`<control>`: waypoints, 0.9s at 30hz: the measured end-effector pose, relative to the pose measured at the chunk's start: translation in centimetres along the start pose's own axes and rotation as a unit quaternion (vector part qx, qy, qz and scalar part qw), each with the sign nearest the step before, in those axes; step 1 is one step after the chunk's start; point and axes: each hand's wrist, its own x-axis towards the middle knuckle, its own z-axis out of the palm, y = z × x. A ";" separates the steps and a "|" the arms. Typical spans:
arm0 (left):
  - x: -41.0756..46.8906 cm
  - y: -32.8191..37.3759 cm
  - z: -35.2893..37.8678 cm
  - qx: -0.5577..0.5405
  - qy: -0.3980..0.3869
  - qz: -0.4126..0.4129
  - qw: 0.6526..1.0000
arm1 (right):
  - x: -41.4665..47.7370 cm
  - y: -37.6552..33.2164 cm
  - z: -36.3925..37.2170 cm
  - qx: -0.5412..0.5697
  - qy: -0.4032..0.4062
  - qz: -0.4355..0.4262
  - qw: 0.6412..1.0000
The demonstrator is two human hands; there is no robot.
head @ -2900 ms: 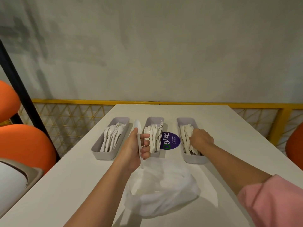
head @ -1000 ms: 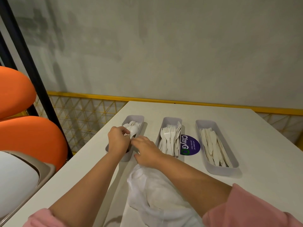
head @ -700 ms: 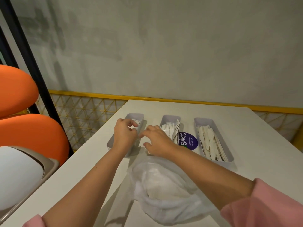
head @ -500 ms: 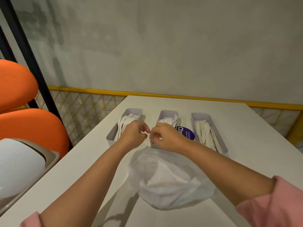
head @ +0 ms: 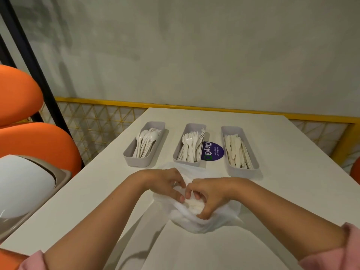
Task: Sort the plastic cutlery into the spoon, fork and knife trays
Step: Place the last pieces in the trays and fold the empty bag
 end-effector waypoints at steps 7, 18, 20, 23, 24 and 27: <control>0.2 -0.5 0.3 0.041 -0.026 0.016 0.999 | 0.3 0.7 0.7 0.015 0.049 0.044 0.998; 0.7 -1.5 1.0 -0.048 0.008 -0.005 0.999 | 0.2 0.5 1.5 -0.034 0.060 0.089 0.994; 0.5 -1.5 1.0 -0.075 0.017 -0.010 0.997 | -0.1 0.5 1.5 -0.017 0.075 0.088 0.993; 0.3 -1.5 0.8 -0.100 0.029 -0.016 0.994 | -0.5 0.9 1.3 0.012 0.091 0.092 0.992; 0.2 -1.5 0.8 -0.100 0.030 -0.018 0.994 | -0.7 1.1 1.2 0.025 0.102 0.097 0.990; 0.2 -1.6 0.9 -0.101 0.019 -0.009 0.995 | -1.1 1.8 0.7 0.071 0.147 0.123 0.979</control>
